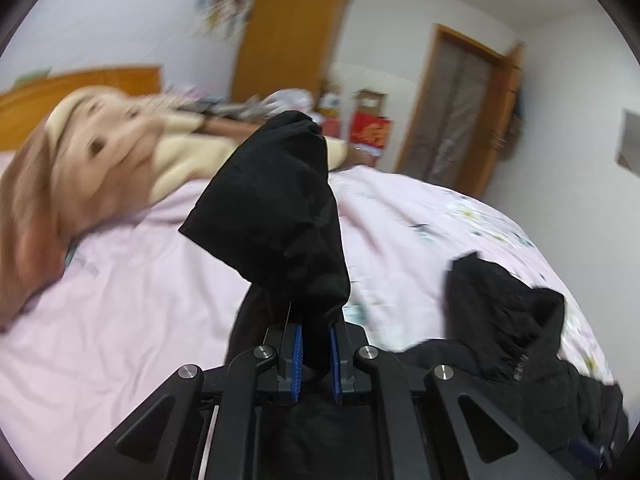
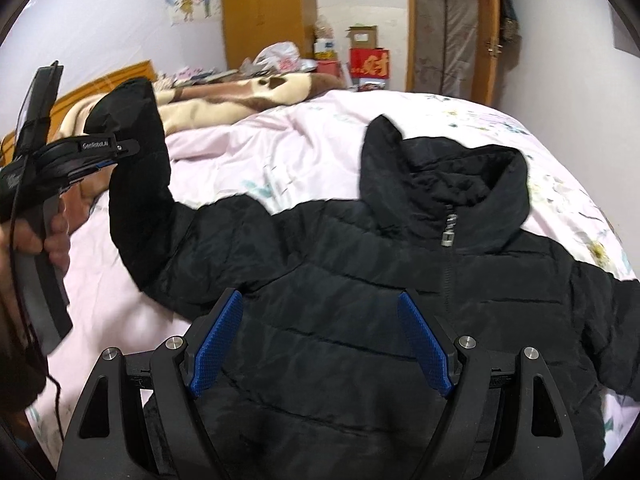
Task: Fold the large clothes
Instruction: 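Fold the held sleeve across the jacket front and open the left tool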
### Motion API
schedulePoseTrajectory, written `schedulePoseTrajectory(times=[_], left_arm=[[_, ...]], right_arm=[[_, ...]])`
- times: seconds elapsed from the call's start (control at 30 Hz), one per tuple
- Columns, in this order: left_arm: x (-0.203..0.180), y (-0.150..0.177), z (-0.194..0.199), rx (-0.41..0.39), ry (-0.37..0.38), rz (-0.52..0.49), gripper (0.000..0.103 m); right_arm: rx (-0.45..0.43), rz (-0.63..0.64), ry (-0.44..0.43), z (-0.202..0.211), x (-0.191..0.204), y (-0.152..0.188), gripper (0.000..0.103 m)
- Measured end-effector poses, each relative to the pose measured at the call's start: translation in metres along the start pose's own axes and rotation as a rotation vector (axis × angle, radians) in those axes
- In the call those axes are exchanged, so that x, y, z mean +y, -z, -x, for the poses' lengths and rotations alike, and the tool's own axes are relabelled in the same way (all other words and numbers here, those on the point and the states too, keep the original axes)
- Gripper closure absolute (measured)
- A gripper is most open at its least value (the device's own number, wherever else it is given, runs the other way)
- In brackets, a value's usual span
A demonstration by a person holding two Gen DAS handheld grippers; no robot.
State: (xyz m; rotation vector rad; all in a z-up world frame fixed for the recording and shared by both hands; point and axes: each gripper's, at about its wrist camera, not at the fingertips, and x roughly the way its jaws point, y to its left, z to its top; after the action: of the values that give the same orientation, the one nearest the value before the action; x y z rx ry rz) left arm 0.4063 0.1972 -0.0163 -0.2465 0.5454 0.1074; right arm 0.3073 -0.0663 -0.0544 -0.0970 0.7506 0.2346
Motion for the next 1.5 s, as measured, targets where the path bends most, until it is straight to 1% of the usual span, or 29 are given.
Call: schedulePoseTrajectory(times=[0.03,0.1,0.23,0.33,0.4,0.47,0.53,0.63,0.73,0.83,0.97,1.03,1.17,1.23,1.27,1.3,1.33,1.37,1.43,1.5], left_arm=[[-0.018,0.001,0.003,-0.013,0.022,-0.035,0.092],[-0.045,0.003,0.005,0.000,0.088,-0.048,0.092],[-0.098,0.015,0.006,0.005,0.139,-0.108,0.092],[-0.135,0.032,0.005,0.033,0.198,-0.119,0.092],[-0.156,0.046,0.004,0.043,0.196,-0.148,0.092],[-0.175,0.059,0.001,0.074,0.221,-0.158,0.092],[-0.193,0.073,0.001,0.078,0.233,-0.195,0.092],[-0.215,0.091,-0.003,0.112,0.268,-0.206,0.092],[-0.237,0.104,-0.006,0.121,0.289,-0.243,0.092],[-0.252,0.118,-0.012,0.147,0.305,-0.243,0.092],[-0.266,0.139,-0.022,0.187,0.323,-0.248,0.092],[-0.274,0.151,-0.028,0.204,0.323,-0.284,0.092],[-0.278,0.167,-0.040,0.260,0.338,-0.312,0.090],[-0.279,0.175,-0.045,0.294,0.352,-0.335,0.081],[-0.277,0.178,-0.048,0.324,0.366,-0.335,0.077],[-0.276,0.180,-0.048,0.342,0.393,-0.339,0.060],[-0.275,0.181,-0.046,0.338,0.410,-0.342,0.038],[-0.272,0.180,-0.043,0.330,0.419,-0.343,0.033],[-0.267,0.177,-0.034,0.319,0.453,-0.342,0.032],[-0.258,0.172,-0.023,0.307,0.462,-0.339,0.032]], right_arm=[[-0.010,-0.018,0.010,0.004,-0.008,-0.001,0.023],[-0.023,-0.049,0.020,0.011,-0.021,-0.003,0.023],[-0.040,-0.112,0.042,0.022,-0.050,-0.001,0.023],[-0.047,-0.144,0.061,0.030,-0.071,0.003,0.023],[-0.050,-0.160,0.076,0.033,-0.082,0.005,0.023],[-0.052,-0.188,0.093,0.036,-0.098,0.008,0.023],[-0.058,-0.224,0.102,0.040,-0.112,0.012,0.023],[-0.056,-0.271,0.131,0.044,-0.133,0.019,0.023],[-0.050,-0.308,0.159,0.049,-0.152,0.029,0.023],[-0.043,-0.339,0.178,0.052,-0.167,0.037,0.023],[-0.038,-0.380,0.193,0.055,-0.185,0.048,0.023],[-0.032,-0.390,0.205,0.056,-0.191,0.053,0.023],[-0.014,-0.404,0.215,0.052,-0.203,0.059,0.023],[-0.001,-0.408,0.219,0.049,-0.207,0.061,0.023],[0.002,-0.410,0.220,0.048,-0.209,0.061,0.023],[0.003,-0.414,0.221,0.047,-0.211,0.061,0.023],[0.004,-0.417,0.219,0.046,-0.213,0.060,0.023],[0.004,-0.423,0.216,0.045,-0.216,0.059,0.023],[0.002,-0.438,0.212,0.041,-0.221,0.055,0.023],[0.008,-0.448,0.195,0.035,-0.225,0.051,0.023]])
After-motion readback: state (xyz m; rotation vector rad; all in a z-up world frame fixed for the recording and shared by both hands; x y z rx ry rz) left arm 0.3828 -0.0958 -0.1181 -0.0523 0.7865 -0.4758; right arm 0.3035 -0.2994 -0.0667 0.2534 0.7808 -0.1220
